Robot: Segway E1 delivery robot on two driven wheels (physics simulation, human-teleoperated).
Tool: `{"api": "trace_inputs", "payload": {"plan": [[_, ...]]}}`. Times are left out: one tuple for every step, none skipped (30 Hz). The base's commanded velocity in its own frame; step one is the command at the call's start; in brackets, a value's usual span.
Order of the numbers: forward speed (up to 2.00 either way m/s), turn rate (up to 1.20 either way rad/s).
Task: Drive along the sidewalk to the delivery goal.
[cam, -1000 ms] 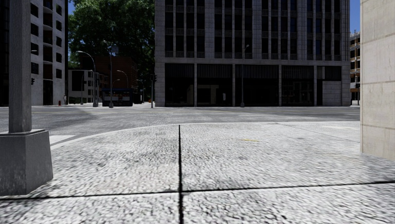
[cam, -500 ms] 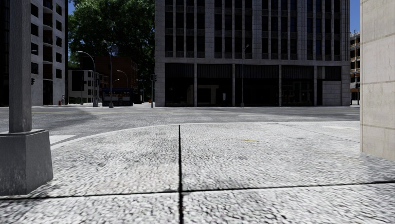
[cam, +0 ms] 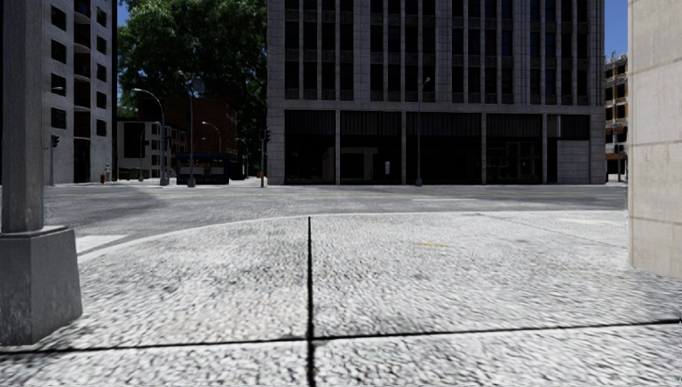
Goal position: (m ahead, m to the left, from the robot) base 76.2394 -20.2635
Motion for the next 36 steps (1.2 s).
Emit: {"api": "trace_inputs", "payload": {"plan": [[2.0, 0.0], [2.0, 0.0], [2.0, 0.0], [2.0, 0.0], [2.0, 0.0], [2.0, 0.0], [2.0, 0.0], [2.0, 0.0], [2.0, 0.0], [2.0, 0.0], [2.0, 0.0], [2.0, 0.0], [2.0, 0.0], [2.0, 0.0], [2.0, 0.0], [2.0, 0.0], [2.0, 0.0], [2.0, 0.0], [1.99, 0.0], [1.99, 0.0], [1.99, -0.09], [1.99, -0.27], [1.99, -0.36], [1.99, -0.57], [1.99, -0.57], [1.99, -0.66], [1.99, -0.69], [1.99, -0.69], [1.99, -0.69], [1.99, -0.69], [1.99, -0.7], [1.99, -0.7], [1.99, -0.7], [1.99, -0.7], [1.99, -0.7], [1.99, -0.7]]}}
